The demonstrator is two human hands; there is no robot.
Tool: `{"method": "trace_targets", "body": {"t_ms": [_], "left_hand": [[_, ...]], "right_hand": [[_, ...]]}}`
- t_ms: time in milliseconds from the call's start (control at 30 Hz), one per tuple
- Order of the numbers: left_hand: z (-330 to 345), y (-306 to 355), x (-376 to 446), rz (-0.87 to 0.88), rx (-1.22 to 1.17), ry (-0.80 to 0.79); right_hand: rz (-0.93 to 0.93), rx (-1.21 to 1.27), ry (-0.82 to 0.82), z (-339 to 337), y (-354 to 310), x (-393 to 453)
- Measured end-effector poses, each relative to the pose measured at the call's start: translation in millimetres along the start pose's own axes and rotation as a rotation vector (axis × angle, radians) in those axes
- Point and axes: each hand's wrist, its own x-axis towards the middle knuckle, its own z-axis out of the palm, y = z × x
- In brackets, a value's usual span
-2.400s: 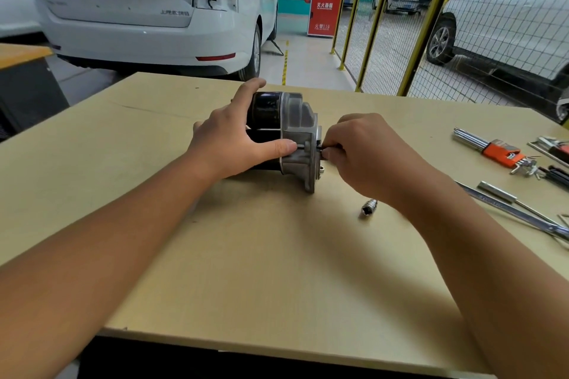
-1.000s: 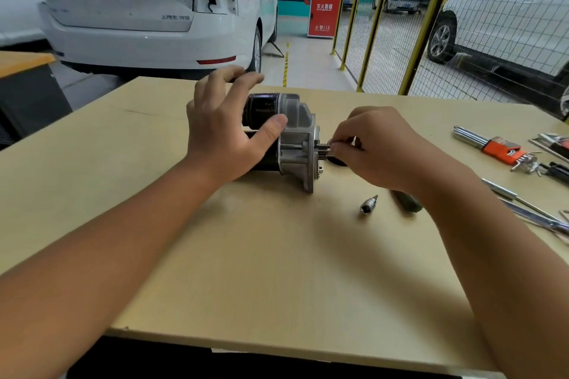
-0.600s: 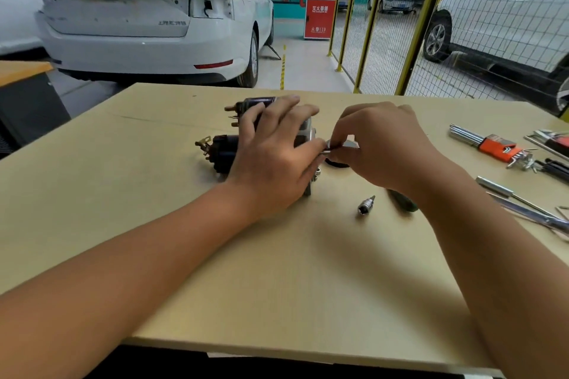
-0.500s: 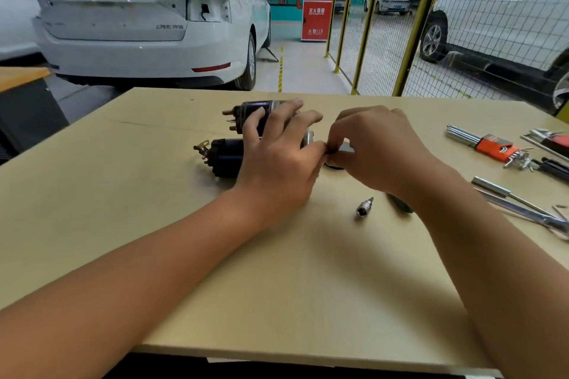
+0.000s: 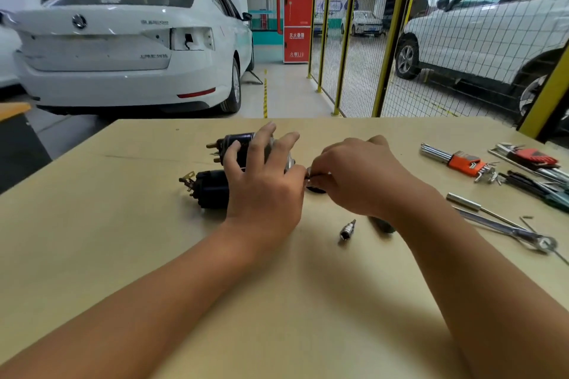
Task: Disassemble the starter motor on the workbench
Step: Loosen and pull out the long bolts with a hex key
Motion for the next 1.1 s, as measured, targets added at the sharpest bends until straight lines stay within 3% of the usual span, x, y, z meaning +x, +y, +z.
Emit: {"method": "trace_targets", "body": {"t_ms": [167, 533, 767, 1100], "left_hand": [[-5.5, 2.0, 3.1, 0.063, 0.058, -0.020], [-5.2, 2.8, 3.7, 0.003, 0.068, -0.008], [-2.0, -0.3, 0.3, 0.077, 0.105, 0.020], [10.4, -4.8, -1.9, 0.015, 0.012, 0.058]], "right_hand": [[0.026, -0.077, 0.076, -3.2, -11.0, -0.5], [0.071, -0.078, -0.019, -7.4, -12.8, -2.3], [0.069, -0.066, 0.037, -4.9, -14.1, 0.5], [0.054, -0.013, 0.000, -3.5, -13.8, 0.1]]}}
